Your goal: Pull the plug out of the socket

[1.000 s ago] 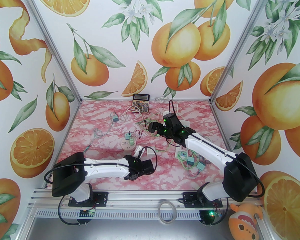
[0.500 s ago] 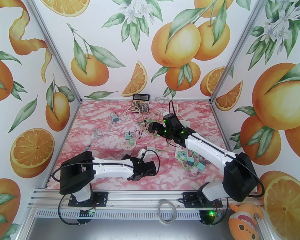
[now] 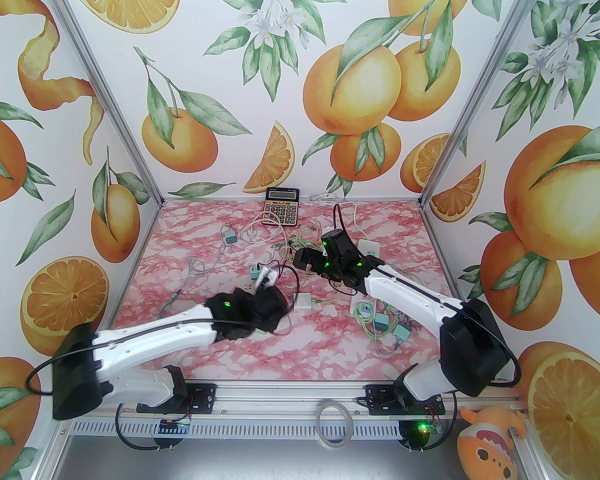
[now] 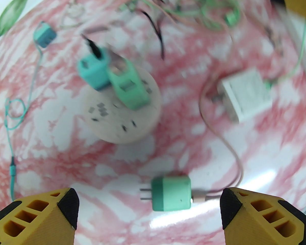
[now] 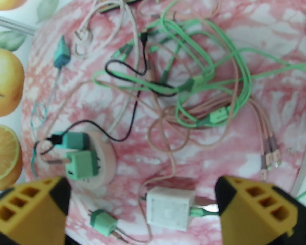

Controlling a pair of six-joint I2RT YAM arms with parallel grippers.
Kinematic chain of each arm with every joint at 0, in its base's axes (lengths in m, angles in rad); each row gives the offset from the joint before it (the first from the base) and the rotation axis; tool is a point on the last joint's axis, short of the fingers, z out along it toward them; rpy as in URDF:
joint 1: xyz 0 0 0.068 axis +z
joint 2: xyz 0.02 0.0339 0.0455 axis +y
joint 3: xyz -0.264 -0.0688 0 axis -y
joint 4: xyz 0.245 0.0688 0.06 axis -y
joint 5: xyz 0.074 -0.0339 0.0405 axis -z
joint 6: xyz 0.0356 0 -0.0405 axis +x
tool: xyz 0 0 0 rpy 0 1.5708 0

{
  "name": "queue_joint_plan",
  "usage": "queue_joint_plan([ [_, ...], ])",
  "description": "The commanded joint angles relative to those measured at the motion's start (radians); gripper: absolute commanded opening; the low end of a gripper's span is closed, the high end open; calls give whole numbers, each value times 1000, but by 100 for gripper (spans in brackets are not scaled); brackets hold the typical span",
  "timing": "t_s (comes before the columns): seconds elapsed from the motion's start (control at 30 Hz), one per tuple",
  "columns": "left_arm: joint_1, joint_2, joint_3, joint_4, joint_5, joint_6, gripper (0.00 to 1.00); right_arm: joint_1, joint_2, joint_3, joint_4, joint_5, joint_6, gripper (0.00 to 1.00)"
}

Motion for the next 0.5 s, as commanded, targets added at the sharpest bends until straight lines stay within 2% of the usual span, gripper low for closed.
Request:
queue_joint_plan([
  [0.0,124,-75,-51,86,127,8,91,40,38,72,-16,-7,-2,100],
  [0.23,439,-112,-169,265,447,-45,87,144,170,238,-177,82,-57,100],
  [0.33,536,-75,-209,340,559,-75,86,184,220,300,-223,98,-85,100],
  [0.47,622,11,-232,402,649,-94,86,233,274,359,-228,95,-118,100],
])
